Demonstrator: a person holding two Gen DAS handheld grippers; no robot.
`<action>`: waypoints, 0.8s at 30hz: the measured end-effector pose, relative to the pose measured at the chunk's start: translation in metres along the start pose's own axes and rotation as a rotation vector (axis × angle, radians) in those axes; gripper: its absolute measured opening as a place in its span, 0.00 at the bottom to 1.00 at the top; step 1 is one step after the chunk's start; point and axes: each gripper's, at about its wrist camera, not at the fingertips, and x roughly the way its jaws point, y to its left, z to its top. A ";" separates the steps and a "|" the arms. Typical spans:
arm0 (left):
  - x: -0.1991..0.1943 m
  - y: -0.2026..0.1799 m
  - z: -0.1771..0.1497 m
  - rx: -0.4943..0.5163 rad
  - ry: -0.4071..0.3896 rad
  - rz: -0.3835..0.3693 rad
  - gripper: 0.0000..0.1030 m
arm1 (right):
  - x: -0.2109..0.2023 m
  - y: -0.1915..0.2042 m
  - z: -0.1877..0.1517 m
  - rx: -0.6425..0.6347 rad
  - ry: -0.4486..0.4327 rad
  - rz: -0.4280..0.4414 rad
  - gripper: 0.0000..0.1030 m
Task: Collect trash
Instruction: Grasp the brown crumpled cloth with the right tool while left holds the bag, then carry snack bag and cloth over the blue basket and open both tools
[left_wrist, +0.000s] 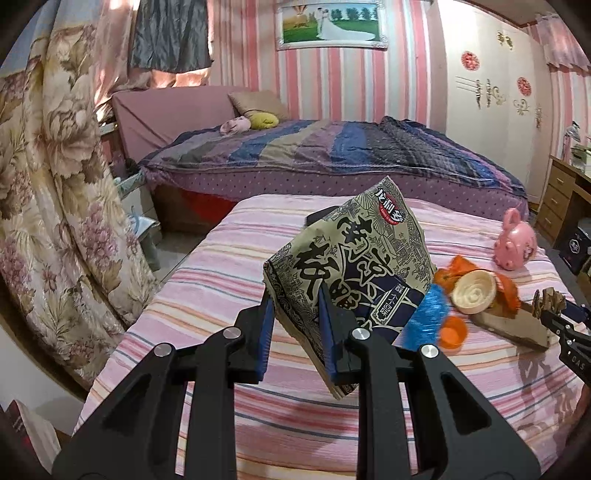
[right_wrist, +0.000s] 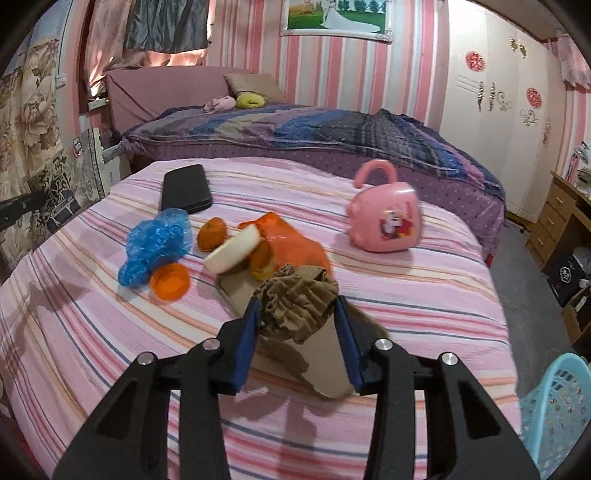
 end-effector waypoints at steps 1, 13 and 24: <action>-0.003 -0.005 0.000 0.007 -0.006 -0.006 0.21 | -0.002 -0.003 -0.001 0.001 -0.003 -0.003 0.40; -0.029 -0.067 -0.004 0.077 -0.040 -0.101 0.21 | -0.044 -0.052 -0.011 0.008 -0.033 -0.074 0.40; -0.030 -0.113 -0.011 0.086 -0.015 -0.156 0.21 | -0.074 -0.096 -0.024 0.038 -0.058 -0.146 0.40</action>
